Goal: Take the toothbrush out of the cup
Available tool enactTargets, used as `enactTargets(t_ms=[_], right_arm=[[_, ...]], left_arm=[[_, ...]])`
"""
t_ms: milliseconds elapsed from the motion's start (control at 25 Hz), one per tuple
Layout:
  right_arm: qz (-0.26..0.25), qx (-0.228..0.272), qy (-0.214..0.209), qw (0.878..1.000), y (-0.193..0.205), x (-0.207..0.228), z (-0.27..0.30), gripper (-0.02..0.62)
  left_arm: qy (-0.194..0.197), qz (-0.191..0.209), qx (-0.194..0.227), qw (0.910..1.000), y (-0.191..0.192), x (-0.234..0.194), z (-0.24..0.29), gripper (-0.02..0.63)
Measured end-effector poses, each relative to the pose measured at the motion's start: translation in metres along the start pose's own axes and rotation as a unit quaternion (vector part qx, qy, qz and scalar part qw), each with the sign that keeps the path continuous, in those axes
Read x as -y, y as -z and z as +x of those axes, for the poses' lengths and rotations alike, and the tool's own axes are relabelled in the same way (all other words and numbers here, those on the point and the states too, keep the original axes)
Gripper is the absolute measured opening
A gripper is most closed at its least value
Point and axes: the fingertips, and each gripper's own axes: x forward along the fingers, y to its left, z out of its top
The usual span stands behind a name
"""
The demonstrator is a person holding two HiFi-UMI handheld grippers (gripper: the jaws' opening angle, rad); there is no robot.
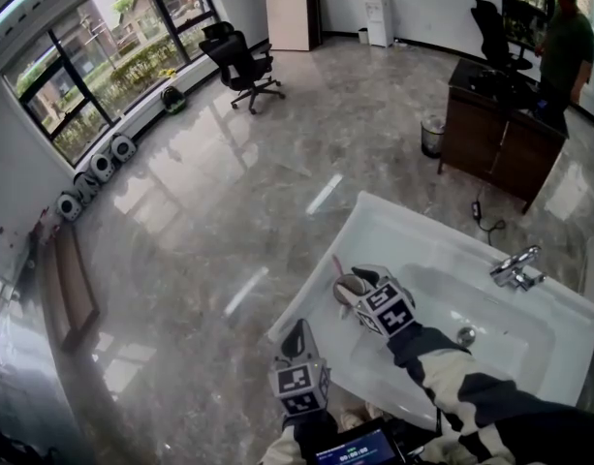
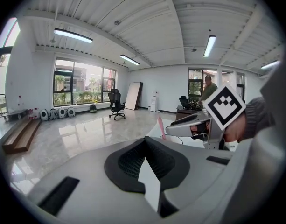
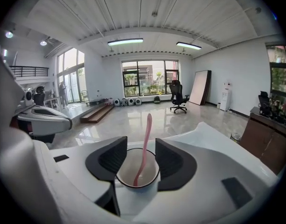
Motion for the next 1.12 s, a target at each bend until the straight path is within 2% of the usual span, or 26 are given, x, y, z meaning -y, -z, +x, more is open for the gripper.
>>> enactTargets(t_ms=[280,680,720,800,1000,1120], right_arm=[[-0.008,-0.029,-0.004,1.0,0.005,0.007,0.026,0.183],[-0.025,-0.038,-0.02,0.999,0.0,0.003,0.034,0.183],[-0.03,-0.04,-0.018,0.999,0.001,0.002,0.033,0.167],[-0.039,-0.044,-0.015,0.998,0.001,0.002,0.031,0.028],[-0.036,-0.036,-0.021,0.998,-0.005,0.003,0.03,0.021],[-0.025,-0.008,-0.028,0.999,-0.019,0.0,0.021,0.021]], left_arm=[[0.004,0.003,-0.006,1.0,0.004,-0.003,0.004,0.005],[-0.003,-0.003,-0.008,1.0,0.005,-0.015,0.003,0.005],[-0.004,-0.004,-0.008,1.0,0.006,-0.017,0.002,0.005],[-0.005,-0.004,-0.01,0.9999,0.009,-0.018,0.001,0.005],[-0.008,-0.005,-0.012,0.9999,0.008,-0.019,0.002,0.005],[-0.009,-0.005,-0.013,0.9999,0.012,-0.021,0.002,0.005]])
